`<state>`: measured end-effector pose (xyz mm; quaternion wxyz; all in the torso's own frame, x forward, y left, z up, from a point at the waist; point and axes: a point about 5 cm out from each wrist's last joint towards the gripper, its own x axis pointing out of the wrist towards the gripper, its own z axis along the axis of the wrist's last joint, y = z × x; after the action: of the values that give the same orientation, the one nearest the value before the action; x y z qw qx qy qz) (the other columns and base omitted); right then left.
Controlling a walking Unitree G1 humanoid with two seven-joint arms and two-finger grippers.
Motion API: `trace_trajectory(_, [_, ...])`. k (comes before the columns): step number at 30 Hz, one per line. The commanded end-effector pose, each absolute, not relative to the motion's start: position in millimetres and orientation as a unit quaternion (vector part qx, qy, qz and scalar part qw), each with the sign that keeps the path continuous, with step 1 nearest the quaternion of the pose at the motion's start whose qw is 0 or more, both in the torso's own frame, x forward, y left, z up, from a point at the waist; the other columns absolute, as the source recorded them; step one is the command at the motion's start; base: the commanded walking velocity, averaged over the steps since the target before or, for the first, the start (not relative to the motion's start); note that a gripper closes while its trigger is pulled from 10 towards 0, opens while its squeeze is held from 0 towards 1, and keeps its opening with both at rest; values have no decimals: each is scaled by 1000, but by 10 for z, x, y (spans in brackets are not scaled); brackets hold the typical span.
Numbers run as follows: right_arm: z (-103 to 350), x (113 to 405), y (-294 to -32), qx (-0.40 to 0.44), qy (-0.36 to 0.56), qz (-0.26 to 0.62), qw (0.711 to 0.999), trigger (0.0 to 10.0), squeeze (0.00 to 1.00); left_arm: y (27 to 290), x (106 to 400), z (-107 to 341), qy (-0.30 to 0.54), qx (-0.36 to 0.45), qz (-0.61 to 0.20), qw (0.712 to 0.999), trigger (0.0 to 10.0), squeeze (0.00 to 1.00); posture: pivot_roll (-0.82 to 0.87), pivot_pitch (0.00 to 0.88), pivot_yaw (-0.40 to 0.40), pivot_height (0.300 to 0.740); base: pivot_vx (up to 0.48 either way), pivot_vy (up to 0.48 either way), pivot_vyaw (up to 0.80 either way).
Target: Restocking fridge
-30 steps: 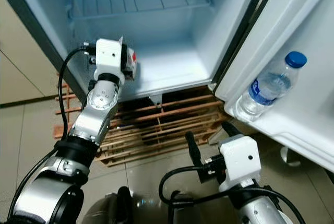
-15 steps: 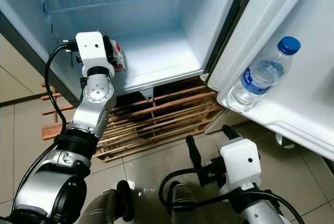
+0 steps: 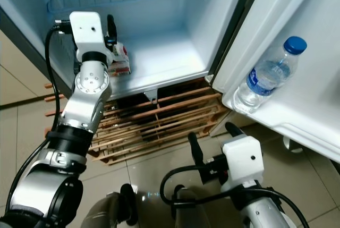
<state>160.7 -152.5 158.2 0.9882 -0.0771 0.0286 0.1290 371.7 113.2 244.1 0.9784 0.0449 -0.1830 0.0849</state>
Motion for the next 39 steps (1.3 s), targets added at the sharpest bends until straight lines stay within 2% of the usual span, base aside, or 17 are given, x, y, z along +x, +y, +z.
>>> trace_trajectory(1, [1559, 1607, -1509, -76, 29, 129, 988, 10000, 0, 1157, 3676, 2473, -185, 39, 81, 979, 10000, 1000, -357, 209, 27, 740, 0, 0, 0])
trace_trajectory(4, [1549, 1707, -1496, -71, 14, 126, 989, 10000, 0, 1112, 3523, 2453, -165, 21, 45, 985, 10000, 1000, -308, 143, 51, 740, 0, 0, 0])
trace_trajectory(7, [1542, 1744, -1493, -69, 9, 125, 990, 10000, 0, 1077, 3470, 2422, -151, 19, 23, 988, 10000, 1000, -301, 135, 54, 740, 0, 0, 0])
trace_trajectory(10, [1494, 1906, -1473, -57, -5, 124, 991, 10000, 0, 963, 3300, 2251, -102, 1, -54, 993, 10000, 1000, -234, 57, 73, 740, 0, 0, 0])
trace_trajectory(12, [1484, 1956, -1465, -54, -9, 124, 991, 10000, 0, 948, 3269, 2220, -94, -10, -71, 993, 10000, 1000, -234, 57, 73, 740, 0, 0, 0])
trace_trajectory(15, [1478, 2134, -1418, -47, -27, 128, 990, 10000, 0, 970, 3233, 2248, -98, -31, -113, 988, 10000, 1000, -192, 9, 78, 740, 0, 0, 0])
trace_trajectory(16, [1474, 2172, -1407, -48, -31, 130, 990, 10000, 0, 984, 3201, 2256, -101, -20, -124, 987, 10000, 890, -176, 0, 77, 740, 0, 0, 0])
trace_trajectory(17, [1468, 2200, -1402, -49, -33, 132, 990, 10000, 0, 990, 3187, 2256, -102, -10, -130, 986, 10000, 0, -171, 0, 77, 740, 0, 0, 0])
trace_trajectory(21, [1482, 2397, -1442, -46, -54, 113, 991, 10000, 0, 1110, 2989, 1919, -54, -7, -164, 985, 10000, 0, -142, 0, 68, 740, 0, 0, 0])
trace_trajectory(23, [1513, 2464, -1491, -39, -64, 92, 993, 10000, 0, 1223, 2917, 1771, -45, -19, -148, 988, 10000, 0, -136, 0, 62, 740, 0, 0, 0])
trace_trajectory(24, [1533, 2516, -1555, -25, -72, 62, 995, 10000, 0, 1363, 2846, 1706, -65, -30, -120, 990, 10000, 0, -137, 0, 62, 740, 0, 0, 0])
trace_trajectory(27, [1544, 2499, -1688, -8, -84, 15, 996, 10000, 0, 1512, 2687, 1580, -58, -39, -74, 995, 10000, 0, -133, 0, 65, 740, 0, 0, 0])
trace_trajectory(32, [1416, 2444, -1800, 2, -74, -10, 997, 10000, 0, 1713, 2688, 1467, -33, -44, 3, 998, 10000, 0, -132, 0, 54, 740, 0, 0, 0])
trace_trajectory(39, [1281, 2481, -1898, -10, -63, -18, 998, 10000, 0, 1791, 2594, 1295, -24, -18, 4, 1000, 10000, 0, -136, 0, 50, 740, 0, 0, 0])
